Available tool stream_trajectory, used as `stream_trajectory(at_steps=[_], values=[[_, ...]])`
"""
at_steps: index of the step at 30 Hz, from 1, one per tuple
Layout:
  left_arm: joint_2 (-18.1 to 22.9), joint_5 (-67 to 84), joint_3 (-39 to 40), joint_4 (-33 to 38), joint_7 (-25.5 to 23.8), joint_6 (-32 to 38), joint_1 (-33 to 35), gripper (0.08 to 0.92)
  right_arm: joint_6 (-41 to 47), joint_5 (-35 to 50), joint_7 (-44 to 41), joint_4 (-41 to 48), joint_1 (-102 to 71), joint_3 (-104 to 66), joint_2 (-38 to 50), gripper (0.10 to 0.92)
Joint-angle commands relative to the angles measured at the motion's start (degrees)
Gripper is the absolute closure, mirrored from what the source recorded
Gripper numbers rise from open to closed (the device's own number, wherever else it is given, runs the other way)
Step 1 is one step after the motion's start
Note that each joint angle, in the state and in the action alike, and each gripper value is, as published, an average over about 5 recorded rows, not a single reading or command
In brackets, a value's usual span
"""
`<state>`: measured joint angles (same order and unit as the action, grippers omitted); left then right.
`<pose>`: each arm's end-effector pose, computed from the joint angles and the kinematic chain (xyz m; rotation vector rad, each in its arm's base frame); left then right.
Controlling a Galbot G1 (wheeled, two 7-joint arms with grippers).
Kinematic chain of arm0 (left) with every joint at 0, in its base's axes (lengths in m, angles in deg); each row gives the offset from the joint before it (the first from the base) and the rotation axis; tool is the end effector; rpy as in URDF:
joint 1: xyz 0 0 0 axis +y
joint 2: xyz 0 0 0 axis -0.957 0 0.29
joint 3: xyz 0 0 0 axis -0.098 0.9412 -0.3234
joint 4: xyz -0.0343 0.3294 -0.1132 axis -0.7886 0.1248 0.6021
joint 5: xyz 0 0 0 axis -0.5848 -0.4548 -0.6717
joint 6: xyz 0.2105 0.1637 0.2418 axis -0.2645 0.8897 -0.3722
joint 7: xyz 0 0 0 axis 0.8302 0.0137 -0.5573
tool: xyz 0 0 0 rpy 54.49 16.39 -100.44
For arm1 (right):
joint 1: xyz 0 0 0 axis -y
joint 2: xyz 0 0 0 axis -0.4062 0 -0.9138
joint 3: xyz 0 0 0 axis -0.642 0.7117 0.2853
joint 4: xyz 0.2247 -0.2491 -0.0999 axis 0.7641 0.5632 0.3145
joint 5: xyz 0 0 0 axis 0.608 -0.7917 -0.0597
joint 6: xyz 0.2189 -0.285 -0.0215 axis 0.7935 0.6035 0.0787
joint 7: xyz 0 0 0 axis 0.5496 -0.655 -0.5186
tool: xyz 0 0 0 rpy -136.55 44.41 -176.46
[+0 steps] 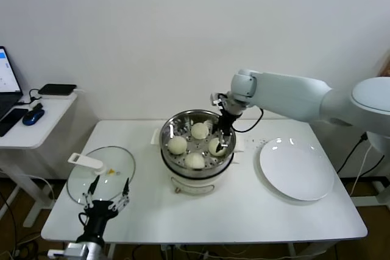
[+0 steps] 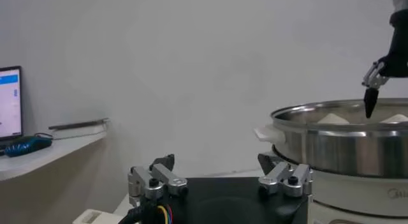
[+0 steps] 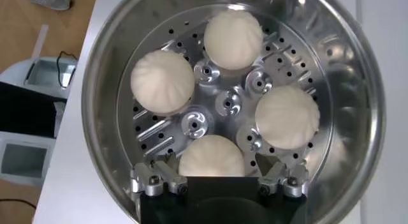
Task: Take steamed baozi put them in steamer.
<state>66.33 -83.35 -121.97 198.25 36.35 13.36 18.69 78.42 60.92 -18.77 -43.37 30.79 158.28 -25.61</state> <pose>0.1509 0.0699 -0.3312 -0.0202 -3.1011 -0.2114 0.6145 0.0586 -0.0860 1.4825 -1.3957 1.1734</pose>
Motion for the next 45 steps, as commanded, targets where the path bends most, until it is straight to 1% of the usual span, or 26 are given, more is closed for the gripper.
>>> stream_trajectory(at_steps=[1, 4, 8, 12, 16, 19, 21, 24, 26, 29, 31, 34, 37, 40, 45], values=[[-0.02, -0.09, -0.02, 0.26, -0.02, -0.04, 0.04, 0.177, -0.47, 2.63, 0.51, -3.25, 4.57, -1.87, 4.83, 0.203], [-0.06, -0.21, 0.03, 0.58, 0.01, -0.05, 0.27, 0.177, -1.01, 3.15, 2.37, -6.35, 5.44, -3.88, 8.67, 0.203], [-0.07, -0.66, 0.19, 1.13, 0.07, -0.12, 0.66, 0.177, -1.82, 2.58, 6.37, -13.07, 5.6, -6.92, 16.05, 0.203], [-0.23, -0.77, 0.15, 1.73, 0.02, -0.3, 0.77, 0.177, -2.36, -1.25, 10.55, -20.35, 4.45, -10.25, 24.97, 0.203], [-0.48, -0.99, 0.59, 2.27, 0.06, -0.34, 1.09, 0.177, -2.23, -7.12, 16.88, -27.23, 0.24, -16.13, 34.25, 0.203], [-0.49, -1.47, 1.24, 2.97, 0.15, -0.45, 1.25, 0.177, -2.38, -9.83, 20.89, -31.36, -7.37, -25.07, 40.58, 0.203], [-0.41, -1.72, 1.6, 3.3, 0.2, -0.43, 1.38, 0.177, -2.72, -11.59, 24.2, -33.97, -15.99, -33.77, 44.76, 0.203], [-0.33, -1.73, 1.98, 3.34, 0.38, -0.14, 1.71, 0.177, -4.2, -13.9, 30.33, -37.06, -34.77, -52.05, 49.23, 0.203], [-0.29, -1.7, 2.27, 3.28, 0.55, 0.15, 1.94, 0.177, -5.49, -14.61, 34.17, -38.58, -49.24, -66.6, 50.24, 0.203], [-0.3, -1.65, 2.62, 3.35, 0.66, 0.79, 2.7, 0.177, -7.94, -16.4, 38.34, -40.56, -70.19, -88.04, 48.55, 0.203], [-0.3, -1.73, 2.76, 3.41, 0.62, 1.19, 3.41, 0.177, -9.7, -17.85, 40.05, -42.09, -82.61, -100.96, 45.36, 0.203], [-0.27, -1.96, 2.99, 3.48, 0.57, 1.51, 4.4, 0.177, -11.94, -20.66, 40.97, -44.24, -95.55, -115.1, 39.7, 0.203], [-0.16, -2.03, 3.1, 3.53, 0.6, 1.68, 5.13, 0.177, -14.39, -23.81, 41.03, -46.07, -104.21, -124.34, 33.08, 0.203], [-0.05, -1.97, 2.99, 3.43, 0.68, 1.63, 5.22, 0.177, -16.9, -25.87, 41.08, -47.43, -109.04, -128.89, 26.41, 0.203], [0.18, -1.85, 2.7, 3.37, 0.97, 1.29, 4.61, 0.177, -20.34, -26.05, 41.84, -49.25, -114.21, -133.24, 15.86, 0.203]])
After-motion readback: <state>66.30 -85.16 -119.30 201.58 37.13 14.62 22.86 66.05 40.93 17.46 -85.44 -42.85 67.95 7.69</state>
